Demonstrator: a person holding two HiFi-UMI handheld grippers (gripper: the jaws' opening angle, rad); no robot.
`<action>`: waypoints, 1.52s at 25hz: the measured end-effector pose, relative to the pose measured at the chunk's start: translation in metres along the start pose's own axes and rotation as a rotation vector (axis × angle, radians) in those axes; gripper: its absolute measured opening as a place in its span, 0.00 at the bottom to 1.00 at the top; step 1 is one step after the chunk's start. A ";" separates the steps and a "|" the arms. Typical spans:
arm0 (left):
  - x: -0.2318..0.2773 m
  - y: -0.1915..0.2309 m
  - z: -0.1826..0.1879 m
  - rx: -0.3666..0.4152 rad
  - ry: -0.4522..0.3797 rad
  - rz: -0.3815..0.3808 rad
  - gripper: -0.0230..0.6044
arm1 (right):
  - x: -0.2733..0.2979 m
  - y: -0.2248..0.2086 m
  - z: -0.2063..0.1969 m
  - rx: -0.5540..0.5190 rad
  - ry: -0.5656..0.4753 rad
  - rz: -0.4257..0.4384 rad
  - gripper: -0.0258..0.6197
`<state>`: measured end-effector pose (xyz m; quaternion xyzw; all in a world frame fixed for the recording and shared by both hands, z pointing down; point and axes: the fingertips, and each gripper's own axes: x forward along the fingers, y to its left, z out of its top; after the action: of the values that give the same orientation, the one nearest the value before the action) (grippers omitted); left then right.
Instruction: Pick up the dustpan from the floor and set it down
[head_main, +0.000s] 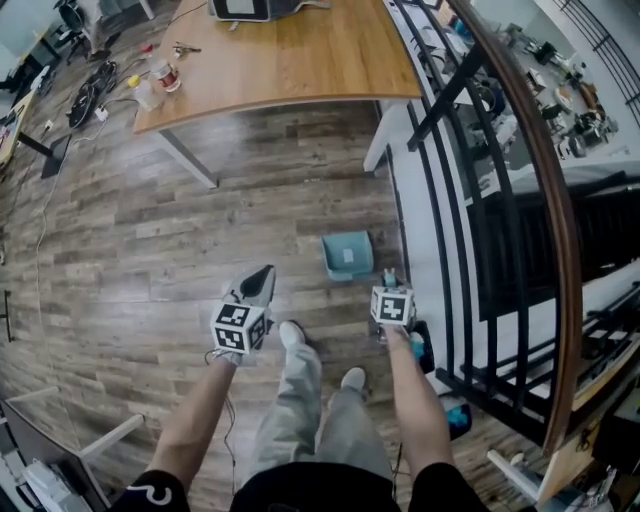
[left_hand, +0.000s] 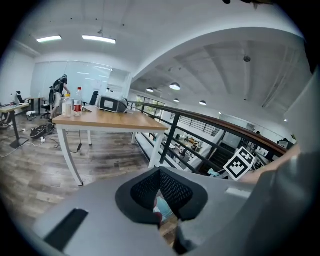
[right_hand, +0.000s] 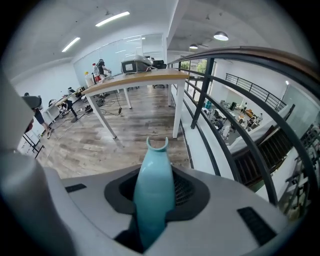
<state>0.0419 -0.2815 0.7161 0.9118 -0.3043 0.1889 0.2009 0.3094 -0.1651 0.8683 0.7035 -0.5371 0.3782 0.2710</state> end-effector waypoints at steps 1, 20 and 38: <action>-0.006 -0.007 0.002 0.000 -0.007 0.003 0.03 | -0.009 0.000 0.001 -0.006 -0.006 0.004 0.17; -0.173 -0.110 0.039 0.015 -0.140 0.159 0.03 | -0.212 0.007 0.050 -0.125 -0.133 0.166 0.17; -0.274 -0.149 0.081 -0.005 -0.284 0.283 0.03 | -0.354 0.025 0.113 -0.242 -0.300 0.284 0.17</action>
<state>-0.0491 -0.0799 0.4818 0.8770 -0.4549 0.0840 0.1298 0.2639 -0.0664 0.5123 0.6315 -0.7065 0.2367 0.2146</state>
